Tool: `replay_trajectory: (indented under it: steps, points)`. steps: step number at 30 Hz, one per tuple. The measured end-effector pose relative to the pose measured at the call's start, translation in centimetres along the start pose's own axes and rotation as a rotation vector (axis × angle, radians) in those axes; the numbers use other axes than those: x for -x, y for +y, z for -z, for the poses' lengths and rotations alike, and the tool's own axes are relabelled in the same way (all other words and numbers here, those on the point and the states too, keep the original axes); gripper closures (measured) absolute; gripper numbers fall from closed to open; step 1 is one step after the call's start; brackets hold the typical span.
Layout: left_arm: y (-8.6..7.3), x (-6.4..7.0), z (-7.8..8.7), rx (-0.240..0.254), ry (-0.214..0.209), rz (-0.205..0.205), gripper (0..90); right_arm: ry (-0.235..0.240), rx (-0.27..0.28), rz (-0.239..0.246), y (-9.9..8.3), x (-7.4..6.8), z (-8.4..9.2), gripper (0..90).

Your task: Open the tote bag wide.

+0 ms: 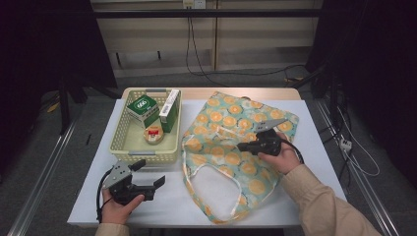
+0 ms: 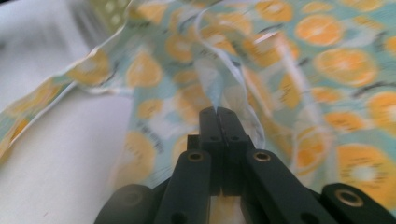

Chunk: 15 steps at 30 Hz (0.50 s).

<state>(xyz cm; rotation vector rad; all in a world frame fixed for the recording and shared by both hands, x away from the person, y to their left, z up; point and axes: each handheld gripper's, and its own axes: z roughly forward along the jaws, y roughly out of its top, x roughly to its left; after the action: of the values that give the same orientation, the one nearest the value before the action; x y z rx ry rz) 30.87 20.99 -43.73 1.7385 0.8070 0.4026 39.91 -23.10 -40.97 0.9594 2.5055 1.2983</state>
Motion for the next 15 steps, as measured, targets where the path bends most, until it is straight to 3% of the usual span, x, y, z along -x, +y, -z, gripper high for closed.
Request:
replay_trajectory:
  steps: [4, 8, 15]
  points:
    - [0.0, 0.0, -0.2, -0.001, -0.002, 0.003, 5.5, -0.054, 0.02, -0.045, 0.6, 2.1, 0.6, 90.0]
    - [0.0, 0.0, -0.4, -0.004, -0.008, 0.0, 5.5, -0.113, 0.012, -0.057, 0.8, 3.9, 0.3, 90.0]
    - [-0.1, -0.2, -0.2, -0.005, -0.002, 0.004, 5.5, -0.153, 0.003, -0.105, -0.1, 6.2, -0.9, 90.0]
